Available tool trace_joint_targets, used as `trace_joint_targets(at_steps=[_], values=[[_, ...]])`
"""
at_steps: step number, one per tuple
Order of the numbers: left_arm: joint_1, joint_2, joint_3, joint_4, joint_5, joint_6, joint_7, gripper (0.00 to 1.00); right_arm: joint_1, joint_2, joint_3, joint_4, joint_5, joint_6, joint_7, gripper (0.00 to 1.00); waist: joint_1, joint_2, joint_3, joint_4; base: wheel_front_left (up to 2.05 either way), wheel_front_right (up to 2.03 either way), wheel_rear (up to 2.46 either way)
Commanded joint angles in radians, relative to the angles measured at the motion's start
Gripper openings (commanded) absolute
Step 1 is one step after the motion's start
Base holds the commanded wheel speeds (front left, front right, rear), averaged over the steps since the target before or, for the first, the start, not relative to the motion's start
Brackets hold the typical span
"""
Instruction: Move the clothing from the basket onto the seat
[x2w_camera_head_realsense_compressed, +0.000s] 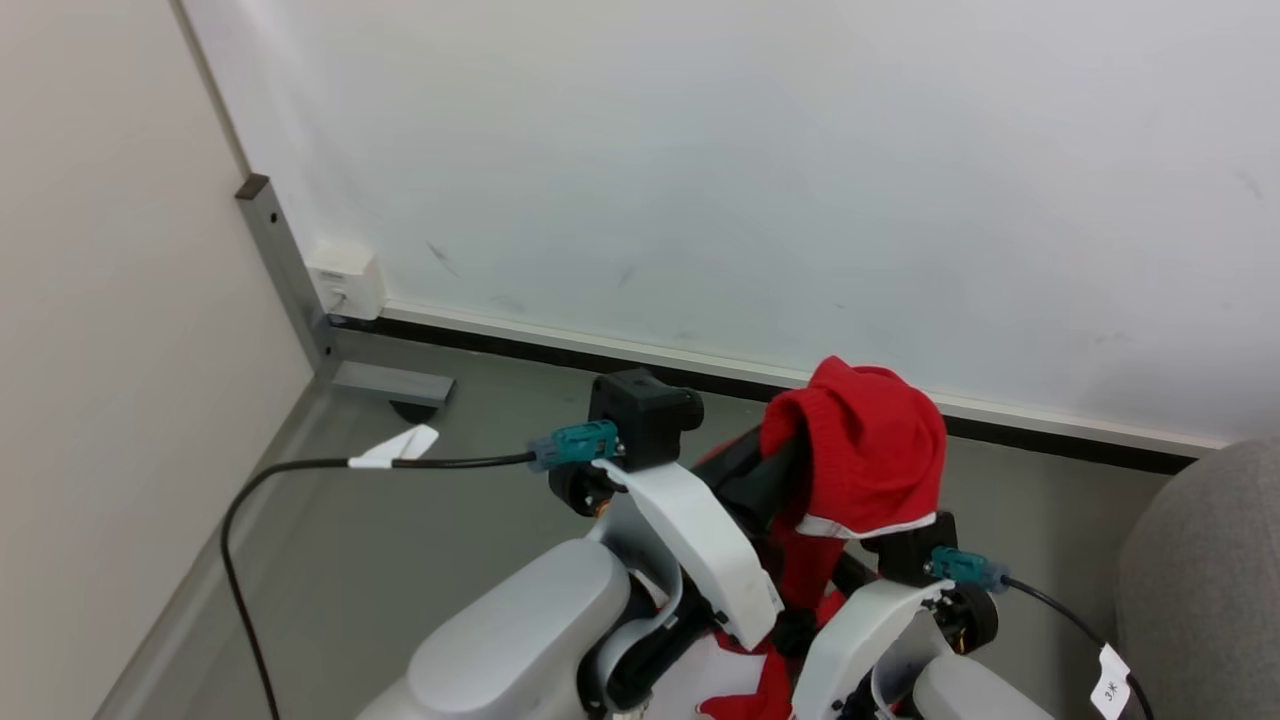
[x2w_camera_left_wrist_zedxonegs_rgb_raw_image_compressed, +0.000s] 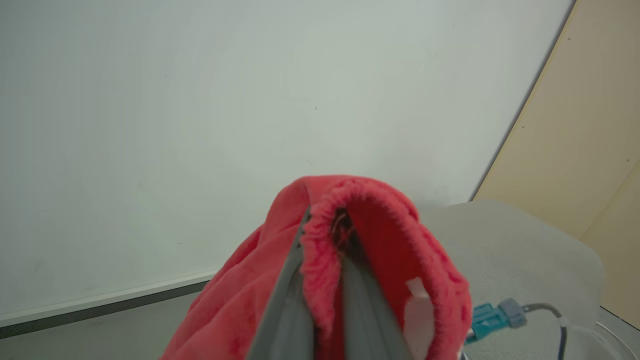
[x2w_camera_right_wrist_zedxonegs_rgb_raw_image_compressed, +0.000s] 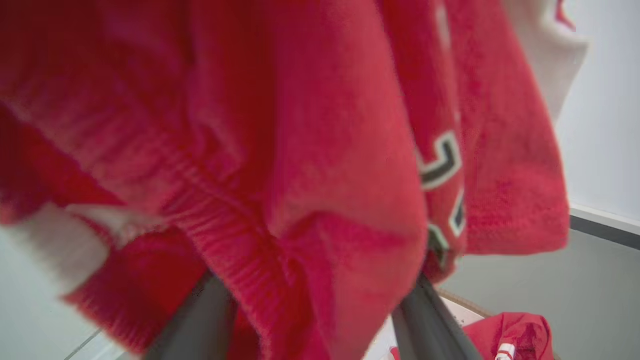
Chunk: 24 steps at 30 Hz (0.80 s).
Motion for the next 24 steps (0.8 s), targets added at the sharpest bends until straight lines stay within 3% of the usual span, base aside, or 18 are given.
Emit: trace_joint_targets(at_steps=[1,2,3,4,13,24], values=[[-0.002,-0.001,-0.002,-0.002,-0.007,-0.005,0.0,0.0,-0.015,-0.003,0.011,0.004,0.013,-0.002,-0.016,1.0,-0.0001,0.0,-0.002,0.009,0.0,0.0,0.0],[-0.001,-0.002,-0.004,-0.004,-0.008,-0.005,0.002,0.0,-0.025,-0.002,0.022,0.013,0.018,-0.002,-0.039,1.0,-0.0001,0.0,-0.003,0.012,0.0,0.0,0.0],[0.002,-0.001,-0.005,-0.005,-0.01,-0.005,0.003,0.0,-0.034,-0.003,0.037,0.02,0.023,-0.002,-0.06,0.72,-0.0001,0.0,-0.004,0.015,0.0,0.0,0.0],[0.006,0.003,-0.005,-0.003,-0.011,-0.004,0.004,0.0,-0.041,-0.003,0.05,0.026,0.033,-0.002,-0.076,0.0,-0.0001,0.0,-0.005,0.017,0.0,0.0,0.0],[0.011,0.023,0.01,0.012,-0.023,0.008,-0.006,0.0,-0.094,-0.003,0.141,0.081,0.097,-0.002,-0.124,0.0,-0.0001,0.0,-0.011,0.005,0.0,0.0,0.0],[0.034,0.049,0.021,0.031,-0.025,0.02,-0.023,0.0,-0.077,-0.003,0.11,0.117,0.113,-0.002,-0.174,0.0,-0.0001,0.0,-0.007,-0.036,0.0,0.0,0.0]])
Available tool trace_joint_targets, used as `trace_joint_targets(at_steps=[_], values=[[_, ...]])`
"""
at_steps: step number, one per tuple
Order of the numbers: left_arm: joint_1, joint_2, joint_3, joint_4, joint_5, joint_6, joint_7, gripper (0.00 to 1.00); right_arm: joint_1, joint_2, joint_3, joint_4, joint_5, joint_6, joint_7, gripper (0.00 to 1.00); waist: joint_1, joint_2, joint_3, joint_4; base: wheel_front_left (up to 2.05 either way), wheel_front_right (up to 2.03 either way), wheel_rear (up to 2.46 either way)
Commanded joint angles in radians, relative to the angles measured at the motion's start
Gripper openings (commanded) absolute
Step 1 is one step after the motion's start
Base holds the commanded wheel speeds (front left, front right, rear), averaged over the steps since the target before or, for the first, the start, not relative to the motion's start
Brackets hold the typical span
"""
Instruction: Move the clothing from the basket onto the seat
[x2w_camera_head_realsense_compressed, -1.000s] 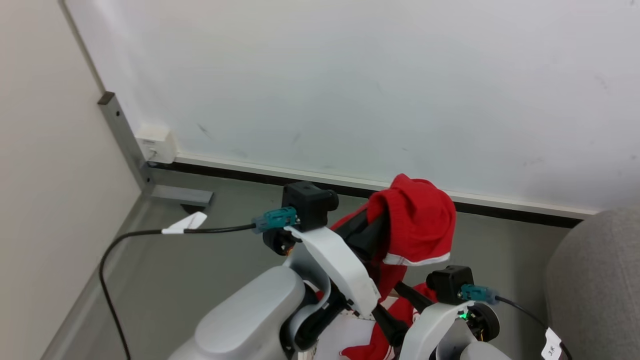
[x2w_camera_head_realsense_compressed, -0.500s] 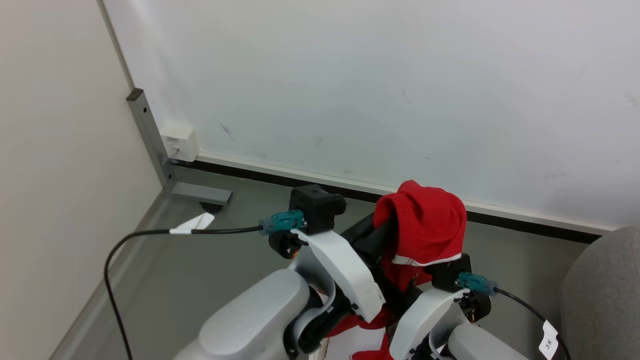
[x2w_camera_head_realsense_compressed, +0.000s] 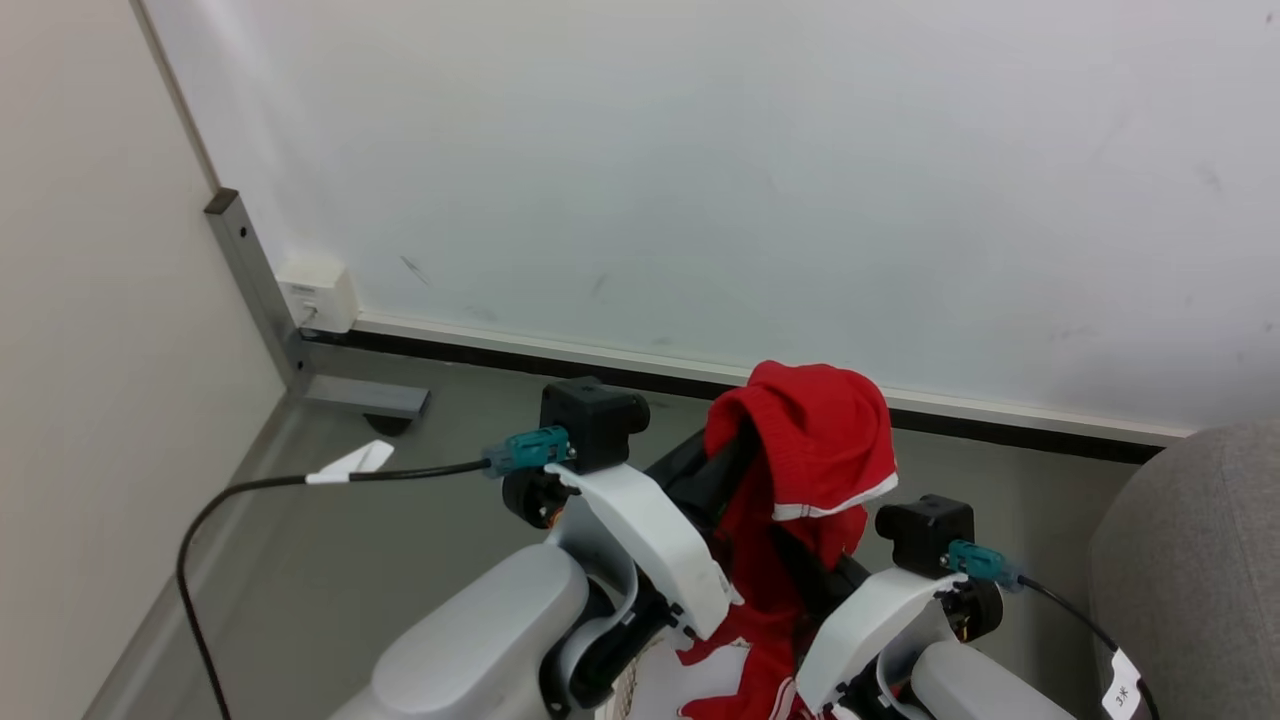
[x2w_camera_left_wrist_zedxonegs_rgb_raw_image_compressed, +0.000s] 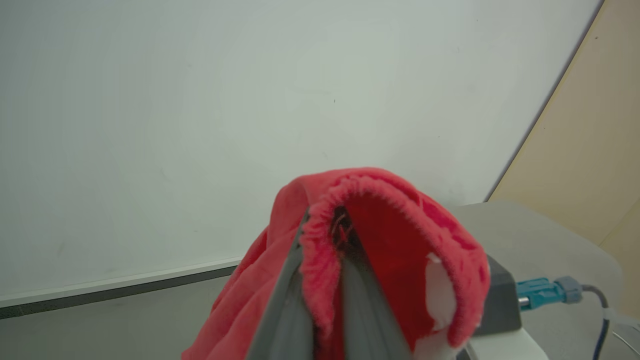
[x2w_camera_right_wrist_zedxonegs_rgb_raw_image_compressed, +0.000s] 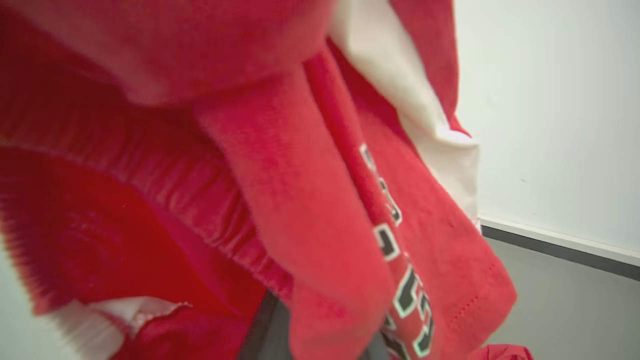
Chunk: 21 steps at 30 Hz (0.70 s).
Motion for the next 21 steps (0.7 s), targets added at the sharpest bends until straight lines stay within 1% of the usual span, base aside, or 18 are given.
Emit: trace_joint_targets(at_steps=[1,2,7,11,14,15,16,21], values=[[0.01,0.011,0.006,0.003,-0.003,0.004,-0.007,0.0,0.017,-0.003,-0.008,-0.006,0.013,-0.002,-0.004,0.0,-0.0001,0.0,0.003,-0.007,0.0,0.0,0.0],[0.012,0.015,0.009,0.003,-0.005,0.004,-0.008,0.0,0.022,-0.003,-0.014,-0.017,0.022,-0.002,-0.005,0.0,-0.0001,0.0,0.004,-0.012,0.0,0.0,0.0],[0.021,0.023,0.011,-0.007,-0.005,0.009,-0.015,0.0,0.026,-0.003,-0.048,-0.048,-0.005,-0.002,-0.009,0.0,-0.0001,0.0,0.01,-0.043,0.0,0.0,0.0],[0.018,0.031,0.008,-0.027,0.005,0.012,-0.016,0.0,0.036,-0.003,-0.111,-0.095,-0.042,-0.002,-0.008,0.0,-0.0001,0.0,0.018,-0.077,0.0,0.0,0.0],[0.022,0.035,0.009,-0.044,0.005,0.018,-0.018,0.0,0.059,-0.003,-0.16,-0.134,-0.049,-0.002,-0.008,0.0,-0.0001,0.0,0.023,-0.111,0.0,0.0,0.0],[0.026,0.035,0.012,-0.053,0.0,0.019,-0.021,0.43,0.066,-0.003,-0.174,-0.145,-0.057,-0.002,-0.008,0.0,-0.0001,0.0,0.025,-0.124,0.0,0.0,0.0],[0.029,0.037,0.011,-0.062,-0.004,0.019,-0.023,1.0,0.073,-0.002,-0.185,-0.158,-0.064,-0.002,-0.008,0.0,-0.0001,0.0,0.027,-0.139,0.0,0.0,0.0],[0.045,0.057,-0.016,-0.106,0.023,0.023,-0.008,1.0,0.108,-0.003,-0.261,-0.22,-0.122,-0.003,-0.008,0.0,-0.0001,0.0,0.039,-0.217,0.0,0.0,0.0]])
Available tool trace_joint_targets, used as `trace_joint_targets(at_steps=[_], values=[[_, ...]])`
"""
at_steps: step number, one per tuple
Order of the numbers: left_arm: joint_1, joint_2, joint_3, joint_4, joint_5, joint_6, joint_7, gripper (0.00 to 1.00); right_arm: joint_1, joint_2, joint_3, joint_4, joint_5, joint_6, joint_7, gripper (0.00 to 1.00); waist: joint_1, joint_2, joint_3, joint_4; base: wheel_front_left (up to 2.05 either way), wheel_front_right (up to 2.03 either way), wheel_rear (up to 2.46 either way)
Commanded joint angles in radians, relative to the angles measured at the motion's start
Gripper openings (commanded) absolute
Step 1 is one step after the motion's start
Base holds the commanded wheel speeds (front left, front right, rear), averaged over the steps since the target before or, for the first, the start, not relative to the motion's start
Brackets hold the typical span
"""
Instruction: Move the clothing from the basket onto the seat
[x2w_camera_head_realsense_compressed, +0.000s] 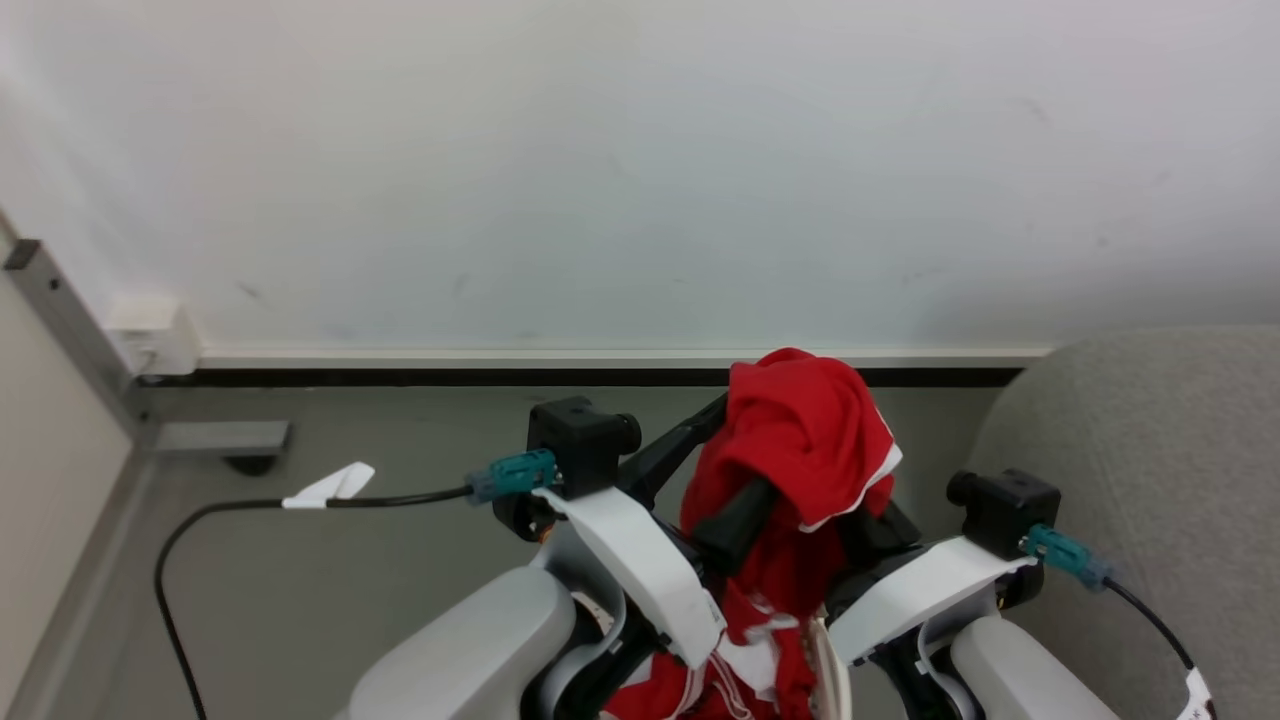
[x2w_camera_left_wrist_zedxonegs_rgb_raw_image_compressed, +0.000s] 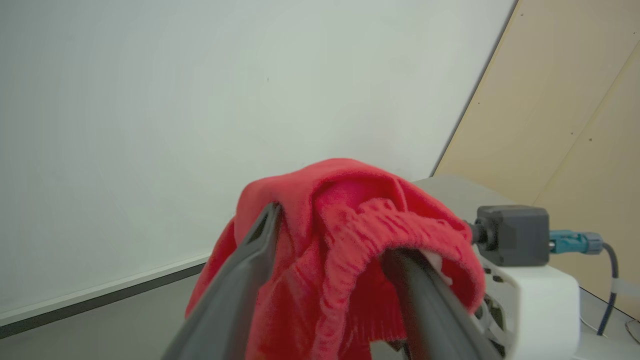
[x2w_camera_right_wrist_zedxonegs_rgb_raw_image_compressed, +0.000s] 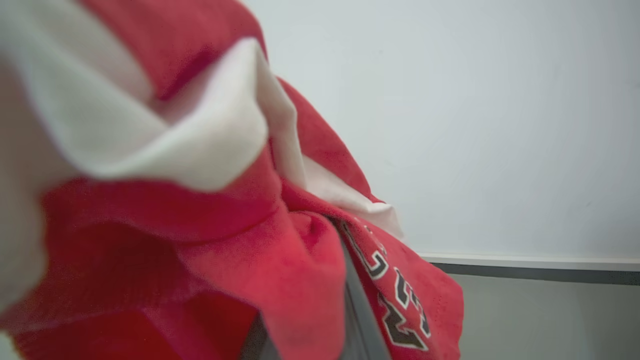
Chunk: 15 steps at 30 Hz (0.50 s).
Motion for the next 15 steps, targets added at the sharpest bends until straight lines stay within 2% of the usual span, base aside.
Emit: trace_joint_targets(at_steps=[1,9,15], values=[[0.017,0.005,-0.003,-0.016,0.012,0.004,-0.002,1.0,0.016,-0.003,-0.023,-0.014,-0.019,-0.002,-0.003,0.0,0.0,0.0,0.013,-0.049,0.0,0.0,0.0],[0.052,0.034,-0.029,-0.09,0.021,0.014,0.012,1.0,0.054,-0.01,-0.206,-0.111,-0.124,-0.002,0.003,0.0,0.0,0.0,0.049,-0.184,0.0,0.0,0.0],[0.071,0.038,-0.069,-0.117,0.036,0.003,0.024,1.0,0.09,-0.019,-0.327,-0.194,-0.169,-0.002,0.036,0.0,0.0,0.0,0.064,-0.263,0.0,0.0,0.0]])
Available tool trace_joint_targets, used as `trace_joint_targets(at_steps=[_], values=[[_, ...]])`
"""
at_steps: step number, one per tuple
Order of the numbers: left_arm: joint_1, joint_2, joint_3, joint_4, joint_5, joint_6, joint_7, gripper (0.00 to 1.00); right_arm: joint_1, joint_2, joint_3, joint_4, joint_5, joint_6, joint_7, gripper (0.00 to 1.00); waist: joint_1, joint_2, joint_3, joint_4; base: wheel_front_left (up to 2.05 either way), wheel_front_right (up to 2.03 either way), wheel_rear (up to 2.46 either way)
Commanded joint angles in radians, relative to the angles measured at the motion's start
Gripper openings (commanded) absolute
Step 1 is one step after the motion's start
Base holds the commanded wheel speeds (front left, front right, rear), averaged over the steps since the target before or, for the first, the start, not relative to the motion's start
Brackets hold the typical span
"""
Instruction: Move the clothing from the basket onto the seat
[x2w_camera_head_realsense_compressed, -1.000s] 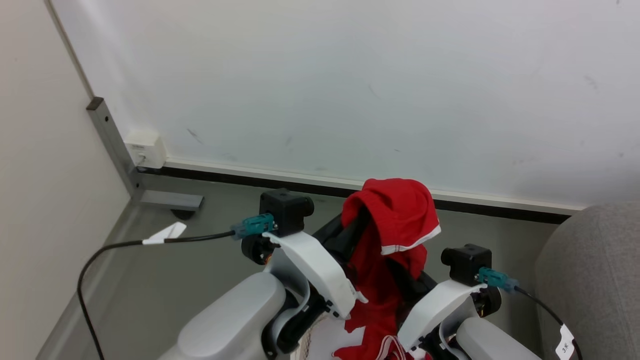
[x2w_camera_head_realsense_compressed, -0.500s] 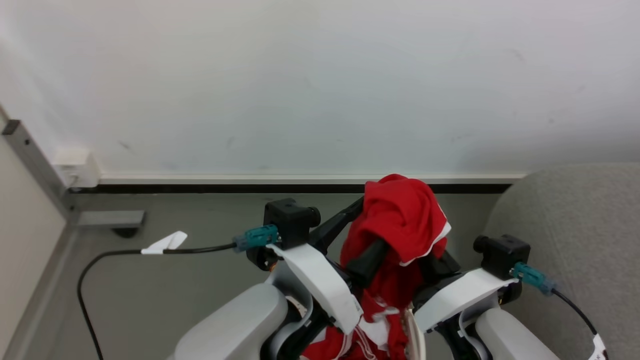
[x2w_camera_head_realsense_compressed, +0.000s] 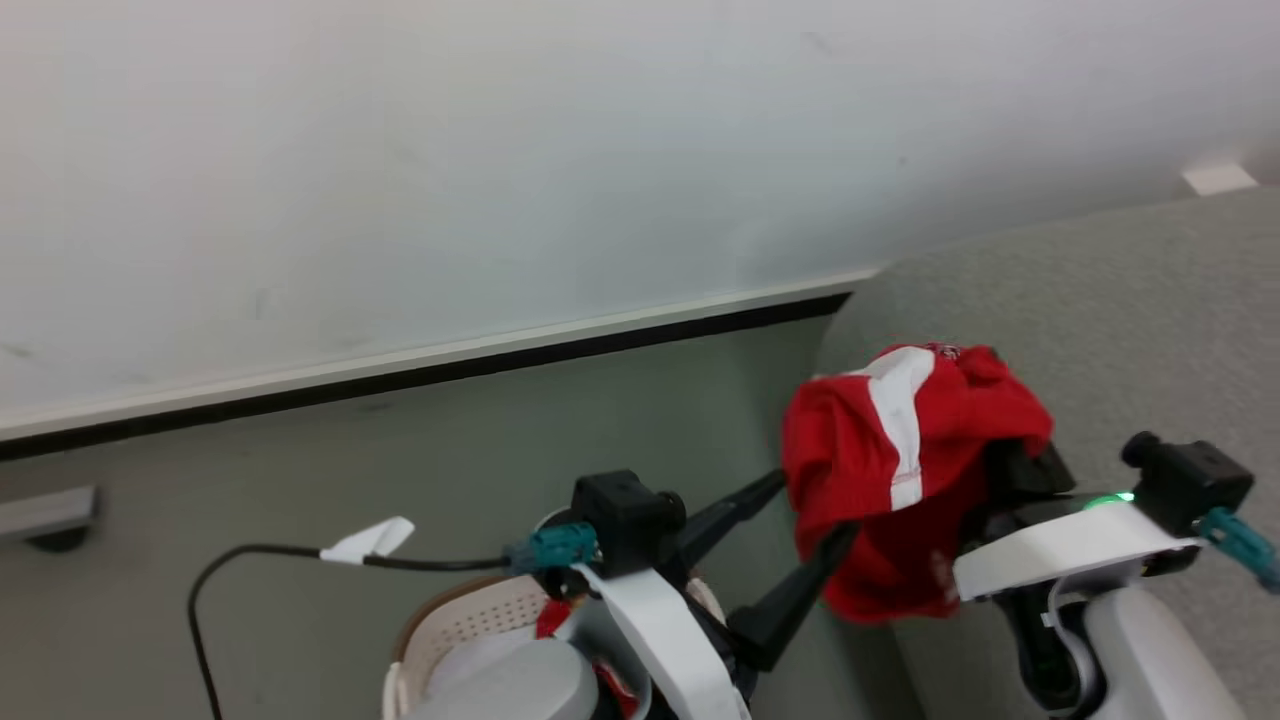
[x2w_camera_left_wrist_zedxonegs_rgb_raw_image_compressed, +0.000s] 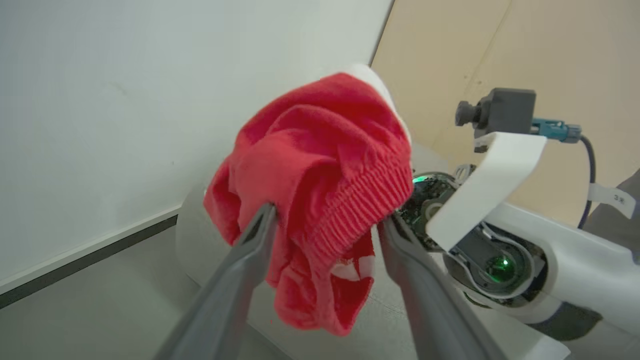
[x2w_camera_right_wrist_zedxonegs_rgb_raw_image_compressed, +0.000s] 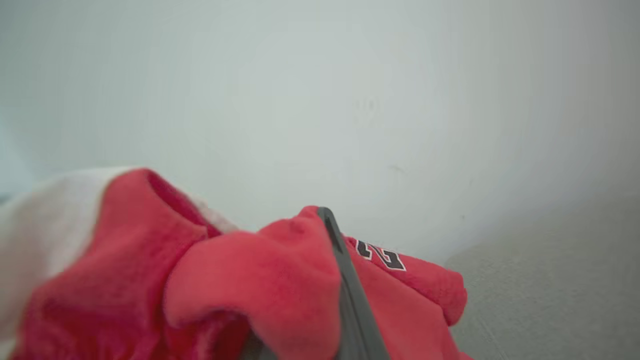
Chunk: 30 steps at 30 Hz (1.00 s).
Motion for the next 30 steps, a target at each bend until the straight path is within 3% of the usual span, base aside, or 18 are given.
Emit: trace_joint_targets(at_steps=[1,9,16,22,30], values=[[0.012,0.004,-0.001,-0.004,0.011,-0.002,0.0,1.0,0.013,-0.006,-0.009,-0.009,-0.01,-0.002,0.001,0.0,0.0,-0.0001,0.015,-0.042,0.0,0.0,0.0],[0.028,0.019,-0.04,-0.042,0.047,0.0,0.001,1.0,0.085,-0.003,-0.195,-0.175,-0.075,-0.002,0.073,0.0,0.0,-0.0001,0.035,-0.147,0.0,0.0,0.0],[0.006,0.035,-0.041,-0.063,0.071,0.015,-0.006,1.0,0.159,0.01,-0.286,-0.344,-0.127,-0.002,0.149,0.0,0.0,-0.0001,0.057,-0.199,0.0,0.0,0.0],[-0.01,0.05,-0.043,-0.067,0.098,0.019,-0.014,1.0,0.197,0.014,-0.322,-0.422,-0.133,-0.002,0.186,0.0,0.0,-0.0001,0.075,-0.207,0.0,0.0,0.0],[-0.042,0.076,-0.042,-0.079,0.128,0.03,-0.007,1.0,0.165,0.013,-0.322,-0.436,-0.112,-0.002,0.187,0.0,0.0,-0.0001,0.119,-0.179,0.0,0.0,0.0]])
